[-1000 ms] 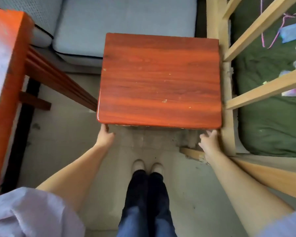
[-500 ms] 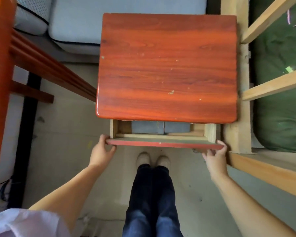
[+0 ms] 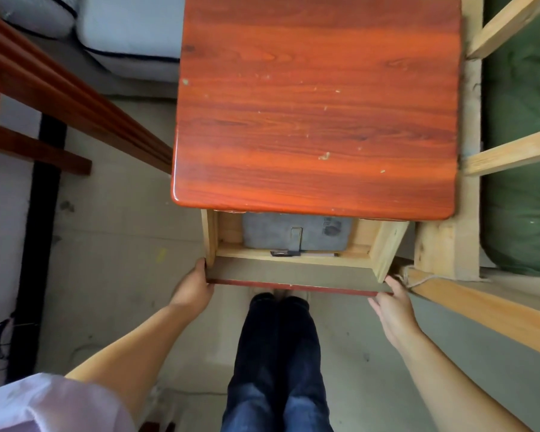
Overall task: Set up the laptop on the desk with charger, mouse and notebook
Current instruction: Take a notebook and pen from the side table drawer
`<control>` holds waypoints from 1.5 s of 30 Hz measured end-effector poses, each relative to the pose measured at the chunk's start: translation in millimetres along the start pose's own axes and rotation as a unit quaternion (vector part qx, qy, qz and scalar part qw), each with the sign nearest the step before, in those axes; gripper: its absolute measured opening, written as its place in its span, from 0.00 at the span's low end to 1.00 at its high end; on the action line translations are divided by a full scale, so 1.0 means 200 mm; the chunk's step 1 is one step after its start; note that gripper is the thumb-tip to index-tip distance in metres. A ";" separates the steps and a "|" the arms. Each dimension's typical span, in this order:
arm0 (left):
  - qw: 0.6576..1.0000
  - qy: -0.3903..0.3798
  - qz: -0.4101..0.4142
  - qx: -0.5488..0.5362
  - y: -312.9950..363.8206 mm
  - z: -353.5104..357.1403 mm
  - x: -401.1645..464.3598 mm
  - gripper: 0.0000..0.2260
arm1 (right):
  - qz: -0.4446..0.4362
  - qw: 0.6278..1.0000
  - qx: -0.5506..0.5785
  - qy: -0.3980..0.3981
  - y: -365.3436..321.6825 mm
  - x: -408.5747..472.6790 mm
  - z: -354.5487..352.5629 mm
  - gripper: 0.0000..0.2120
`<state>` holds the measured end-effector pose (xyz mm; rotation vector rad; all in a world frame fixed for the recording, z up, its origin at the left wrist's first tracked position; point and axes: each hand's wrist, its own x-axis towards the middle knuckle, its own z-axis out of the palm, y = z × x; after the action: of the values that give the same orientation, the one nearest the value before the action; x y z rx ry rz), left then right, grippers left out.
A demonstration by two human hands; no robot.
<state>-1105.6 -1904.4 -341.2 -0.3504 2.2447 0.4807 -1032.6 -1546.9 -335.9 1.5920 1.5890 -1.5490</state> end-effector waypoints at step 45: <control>0.941 -0.265 0.209 0.036 0.39 -0.27 -0.36 0.07 | -0.005 0.986 -0.150 0.072 0.06 -0.24 0.01 0.11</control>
<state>-1125.1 -1852.6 -235.4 0.2813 1.7901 0.6238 -1009.2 -1571.6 -299.8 1.5551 1.8103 -1.1529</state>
